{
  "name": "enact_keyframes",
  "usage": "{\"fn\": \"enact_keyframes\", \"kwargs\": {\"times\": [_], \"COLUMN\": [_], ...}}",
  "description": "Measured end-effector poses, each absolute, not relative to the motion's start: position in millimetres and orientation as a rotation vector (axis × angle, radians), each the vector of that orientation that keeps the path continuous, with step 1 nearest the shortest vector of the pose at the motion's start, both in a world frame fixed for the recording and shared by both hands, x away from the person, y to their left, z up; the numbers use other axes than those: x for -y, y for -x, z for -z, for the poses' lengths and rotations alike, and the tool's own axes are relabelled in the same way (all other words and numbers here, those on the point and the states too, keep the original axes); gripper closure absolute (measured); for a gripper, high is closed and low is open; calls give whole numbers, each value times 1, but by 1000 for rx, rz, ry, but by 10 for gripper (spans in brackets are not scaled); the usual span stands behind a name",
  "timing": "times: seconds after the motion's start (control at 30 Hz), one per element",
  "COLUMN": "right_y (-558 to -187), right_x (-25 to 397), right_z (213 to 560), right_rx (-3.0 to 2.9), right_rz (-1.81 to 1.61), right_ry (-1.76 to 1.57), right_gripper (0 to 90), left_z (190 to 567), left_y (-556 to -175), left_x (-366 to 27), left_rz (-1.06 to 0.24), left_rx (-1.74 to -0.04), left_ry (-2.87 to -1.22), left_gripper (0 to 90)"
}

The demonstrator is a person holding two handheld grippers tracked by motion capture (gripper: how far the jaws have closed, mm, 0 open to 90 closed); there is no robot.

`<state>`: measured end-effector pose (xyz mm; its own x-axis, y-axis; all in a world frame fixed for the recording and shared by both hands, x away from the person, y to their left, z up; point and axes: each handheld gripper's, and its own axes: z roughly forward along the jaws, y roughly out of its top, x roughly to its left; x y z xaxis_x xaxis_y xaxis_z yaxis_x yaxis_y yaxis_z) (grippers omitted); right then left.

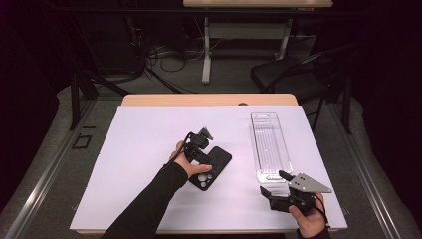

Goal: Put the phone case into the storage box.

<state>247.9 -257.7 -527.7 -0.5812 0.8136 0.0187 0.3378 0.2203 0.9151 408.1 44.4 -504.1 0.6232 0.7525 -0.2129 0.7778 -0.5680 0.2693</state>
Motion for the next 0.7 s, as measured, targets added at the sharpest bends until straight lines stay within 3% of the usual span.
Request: {"fn": "enact_keyframes", "kwargs": {"times": [0.7], "right_y": [-249], "right_x": [257], "right_z": [529], "right_rx": [-2034], "right_rz": [-1334], "right_ry": [-1054], "right_gripper": [143], "left_z": [522], "left_y": [-415], "left_x": [-35], "left_rz": [139], "left_rx": [-1276], "left_ry": [-2560], "left_gripper": [103]}}
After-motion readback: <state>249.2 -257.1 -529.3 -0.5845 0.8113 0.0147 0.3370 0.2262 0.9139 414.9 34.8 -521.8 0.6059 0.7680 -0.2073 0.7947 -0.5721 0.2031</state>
